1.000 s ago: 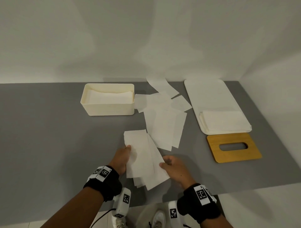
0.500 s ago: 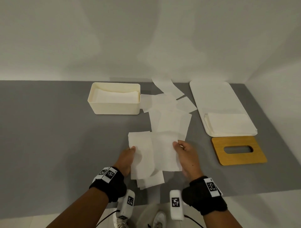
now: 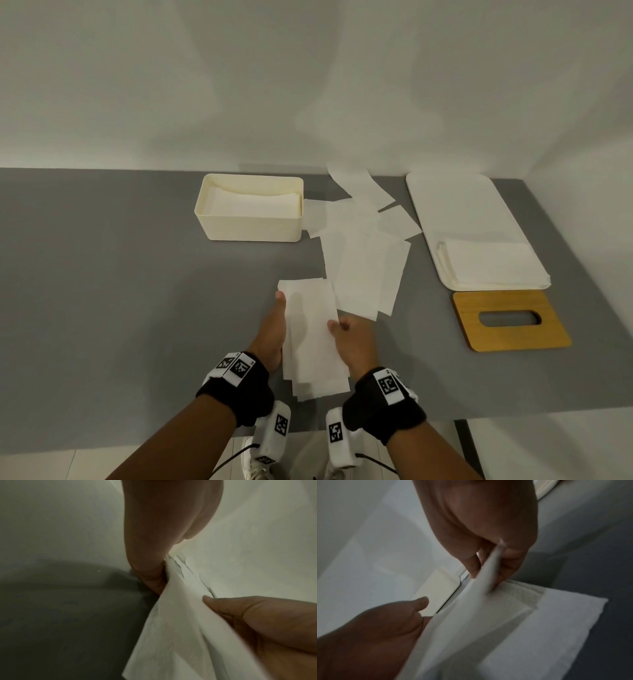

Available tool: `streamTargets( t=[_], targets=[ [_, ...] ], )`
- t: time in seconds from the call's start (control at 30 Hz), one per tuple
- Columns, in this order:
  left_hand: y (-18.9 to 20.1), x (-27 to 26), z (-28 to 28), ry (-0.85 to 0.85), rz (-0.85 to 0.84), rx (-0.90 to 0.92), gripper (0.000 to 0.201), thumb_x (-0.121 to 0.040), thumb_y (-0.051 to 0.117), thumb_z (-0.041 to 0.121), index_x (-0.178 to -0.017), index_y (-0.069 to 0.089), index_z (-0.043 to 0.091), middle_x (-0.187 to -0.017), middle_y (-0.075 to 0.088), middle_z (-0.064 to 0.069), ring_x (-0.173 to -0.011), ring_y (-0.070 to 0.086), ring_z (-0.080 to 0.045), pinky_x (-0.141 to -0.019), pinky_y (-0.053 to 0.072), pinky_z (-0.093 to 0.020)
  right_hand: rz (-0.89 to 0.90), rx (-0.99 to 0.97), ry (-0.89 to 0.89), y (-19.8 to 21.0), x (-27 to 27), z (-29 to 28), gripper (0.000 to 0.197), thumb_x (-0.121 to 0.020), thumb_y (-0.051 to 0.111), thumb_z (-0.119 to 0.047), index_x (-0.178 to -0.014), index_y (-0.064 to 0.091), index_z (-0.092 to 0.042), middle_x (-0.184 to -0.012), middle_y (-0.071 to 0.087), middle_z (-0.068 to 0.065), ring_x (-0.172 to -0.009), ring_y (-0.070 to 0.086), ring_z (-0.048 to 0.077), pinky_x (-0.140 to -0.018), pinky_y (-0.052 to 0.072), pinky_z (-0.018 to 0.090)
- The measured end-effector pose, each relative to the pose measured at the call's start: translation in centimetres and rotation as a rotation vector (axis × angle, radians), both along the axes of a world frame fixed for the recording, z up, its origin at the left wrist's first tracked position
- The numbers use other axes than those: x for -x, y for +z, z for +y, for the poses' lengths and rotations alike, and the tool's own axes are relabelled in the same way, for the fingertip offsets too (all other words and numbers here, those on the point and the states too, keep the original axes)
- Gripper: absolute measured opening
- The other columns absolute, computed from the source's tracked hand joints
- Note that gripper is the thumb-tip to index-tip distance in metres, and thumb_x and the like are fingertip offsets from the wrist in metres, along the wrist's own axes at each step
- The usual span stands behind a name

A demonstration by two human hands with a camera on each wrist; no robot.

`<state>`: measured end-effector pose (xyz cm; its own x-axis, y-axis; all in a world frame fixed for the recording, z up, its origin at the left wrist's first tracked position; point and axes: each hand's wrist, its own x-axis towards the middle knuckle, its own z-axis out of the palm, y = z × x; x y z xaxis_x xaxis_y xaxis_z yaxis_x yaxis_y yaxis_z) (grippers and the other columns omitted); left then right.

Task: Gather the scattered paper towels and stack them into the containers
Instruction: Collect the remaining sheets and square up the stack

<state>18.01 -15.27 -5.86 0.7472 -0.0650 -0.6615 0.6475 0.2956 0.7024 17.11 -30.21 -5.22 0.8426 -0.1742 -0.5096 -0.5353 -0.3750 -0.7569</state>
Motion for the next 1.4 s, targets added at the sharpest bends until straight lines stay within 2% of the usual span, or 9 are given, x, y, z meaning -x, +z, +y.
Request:
streamTargets(
  t=[0.23, 0.33, 0.63, 0.77, 0.87, 1.03, 1.17, 1.33, 1.4],
  targets=[
    [-0.2, -0.1, -0.6, 0.001, -0.012, -0.045, 0.049, -0.101, 0.024, 0.054, -0.103, 0.065, 0.027, -0.105, 0.072, -0.003, -0.103, 0.067, -0.023, -0.097, 0.050, -0.044, 0.013, 0.113, 0.061, 0.0, -0.3, 0.1, 0.044, -0.092, 0.052, -0.032, -0.054, 0.038, -0.015, -0.054, 0.041, 0.000, -0.052, 0.040, 0.015, -0.053, 0.033, 0.027],
    [-0.6, -0.1, -0.4, 0.006, -0.002, -0.066, 0.054, -0.099, 0.026, 0.058, -0.114, 0.065, 0.024, -0.112, 0.072, -0.005, -0.106, 0.067, -0.025, -0.101, 0.047, -0.048, 0.016, 0.081, 0.054, 0.5, -0.4, 0.2, 0.046, -0.091, 0.054, -0.030, -0.053, 0.030, -0.017, -0.051, 0.034, -0.002, -0.050, 0.034, 0.014, -0.053, 0.031, 0.026],
    [-0.3, -0.2, -0.6, -0.015, -0.001, 0.001, 0.060, -0.098, 0.022, 0.061, -0.118, 0.062, 0.022, -0.117, 0.069, -0.011, -0.109, 0.066, -0.028, -0.101, 0.047, -0.049, -0.024, -0.094, -0.046, 1.1, -1.0, 0.4, 0.016, -0.086, 0.064, -0.013, -0.099, 0.056, -0.015, -0.096, 0.063, -0.002, -0.086, 0.061, 0.014, -0.067, 0.048, 0.022],
    [-0.5, 0.0, -0.4, -0.051, -0.020, 0.047, 0.065, -0.096, 0.021, 0.065, -0.125, 0.060, 0.023, -0.121, 0.069, -0.008, -0.113, 0.064, -0.027, -0.102, 0.046, -0.049, 0.000, -0.135, -0.056, 0.8, 0.2, -1.5, 0.026, -0.083, 0.068, -0.014, -0.107, 0.058, -0.015, -0.103, 0.066, -0.002, -0.094, 0.064, 0.017, -0.081, 0.053, 0.031],
    [-0.3, 0.1, -0.4, -0.073, -0.023, 0.030, 0.059, -0.097, 0.028, 0.062, -0.122, 0.063, 0.022, -0.116, 0.071, -0.006, -0.110, 0.066, -0.025, -0.099, 0.049, -0.046, 0.010, -0.081, 0.007, 0.1, 1.4, -2.4, 0.026, -0.080, 0.071, -0.018, -0.104, 0.059, -0.015, -0.102, 0.068, -0.001, -0.091, 0.065, 0.016, -0.073, 0.053, 0.028],
    [-1.6, 0.2, -0.2, -0.128, -0.072, -0.129, 0.034, -0.091, 0.064, 0.023, -0.123, 0.060, 0.010, -0.116, 0.069, -0.013, -0.105, 0.067, -0.031, -0.094, 0.053, -0.049, -0.028, 0.034, 0.175, 0.2, 1.8, -1.6, 0.010, -0.085, 0.067, -0.024, -0.091, 0.059, -0.023, -0.093, 0.066, -0.006, -0.086, 0.063, 0.012, -0.070, 0.049, 0.022],
    [-2.5, 0.1, 0.1, -0.150, -0.114, -0.212, 0.048, -0.074, 0.068, 0.035, -0.119, 0.060, 0.021, -0.121, 0.067, -0.011, -0.104, 0.067, -0.029, -0.092, 0.053, -0.053, -0.089, 0.185, 0.211, 0.5, 1.7, -1.2, 0.027, -0.086, 0.059, -0.041, -0.106, 0.060, -0.022, -0.096, 0.063, -0.010, -0.089, 0.062, 0.011, -0.071, 0.049, 0.021],
    [2.0, 1.2, -0.1, -0.219, -0.221, 0.028, 0.040, -0.087, 0.068, 0.025, -0.125, 0.059, 0.015, -0.117, 0.069, -0.012, -0.107, 0.066, -0.034, -0.095, 0.050, -0.051, -0.043, -0.396, 0.071, 2.8, 1.0, -1.4, 0.027, -0.092, 0.059, -0.030, -0.120, 0.057, -0.028, -0.108, 0.068, -0.008, -0.100, 0.065, 0.013, -0.083, 0.054, 0.029],
    [2.8, 1.4, 0.1, -0.229, -0.223, 0.054, 0.040, -0.085, 0.071, 0.023, -0.122, 0.061, 0.011, -0.115, 0.070, -0.015, -0.106, 0.066, -0.034, -0.095, 0.050, -0.050, -0.074, -0.401, 0.055, 3.2, 0.6, -1.1, 0.022, -0.095, 0.053, -0.028, -0.116, 0.060, -0.026, -0.106, 0.069, -0.005, -0.098, 0.065, 0.013, -0.082, 0.053, 0.028]
  ],
)
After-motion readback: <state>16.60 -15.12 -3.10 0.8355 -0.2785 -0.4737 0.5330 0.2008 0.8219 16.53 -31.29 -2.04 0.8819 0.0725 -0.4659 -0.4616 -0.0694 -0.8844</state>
